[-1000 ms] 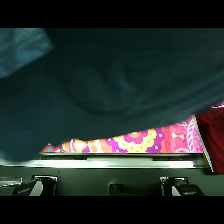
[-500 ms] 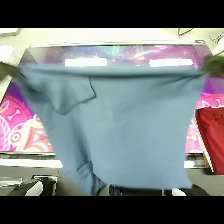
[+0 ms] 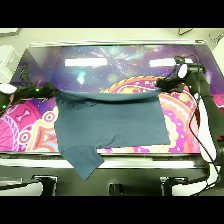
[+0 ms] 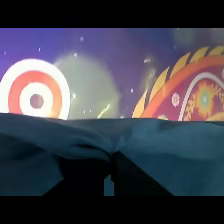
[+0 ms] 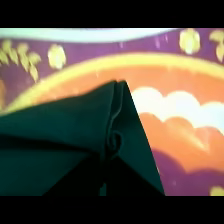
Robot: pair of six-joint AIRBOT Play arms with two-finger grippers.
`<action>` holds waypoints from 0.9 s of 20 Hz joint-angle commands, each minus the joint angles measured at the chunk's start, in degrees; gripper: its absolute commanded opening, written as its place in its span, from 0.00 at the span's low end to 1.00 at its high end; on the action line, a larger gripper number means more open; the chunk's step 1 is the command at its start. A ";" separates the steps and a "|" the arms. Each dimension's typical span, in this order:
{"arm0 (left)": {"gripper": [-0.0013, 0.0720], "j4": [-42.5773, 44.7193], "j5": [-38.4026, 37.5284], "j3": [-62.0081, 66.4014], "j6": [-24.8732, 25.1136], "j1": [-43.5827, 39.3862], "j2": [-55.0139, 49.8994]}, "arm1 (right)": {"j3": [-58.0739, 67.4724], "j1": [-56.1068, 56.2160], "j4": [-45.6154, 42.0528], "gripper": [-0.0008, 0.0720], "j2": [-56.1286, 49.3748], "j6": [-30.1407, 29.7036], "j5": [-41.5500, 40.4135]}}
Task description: Fold the clothes and pants, and hang the long-sleeved shirts on hangers.
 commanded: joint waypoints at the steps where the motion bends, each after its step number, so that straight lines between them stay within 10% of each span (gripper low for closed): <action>1: 0.05 -5.14 9.49 5.49 4.09 -1.05 -6.23 | -0.37 -0.04 0.00 0.06 -2.05 6.49 -21.35; 14: 0.05 -5.09 23.87 6.40 4.09 -11.10 -14.21 | -0.37 -4.22 -1.90 0.06 -7.52 14.45 -17.88; 18: 0.05 -2.21 9.31 6.38 4.07 -3.26 -7.39 | -0.37 -5.40 -3.41 0.07 -0.26 1.09 -3.04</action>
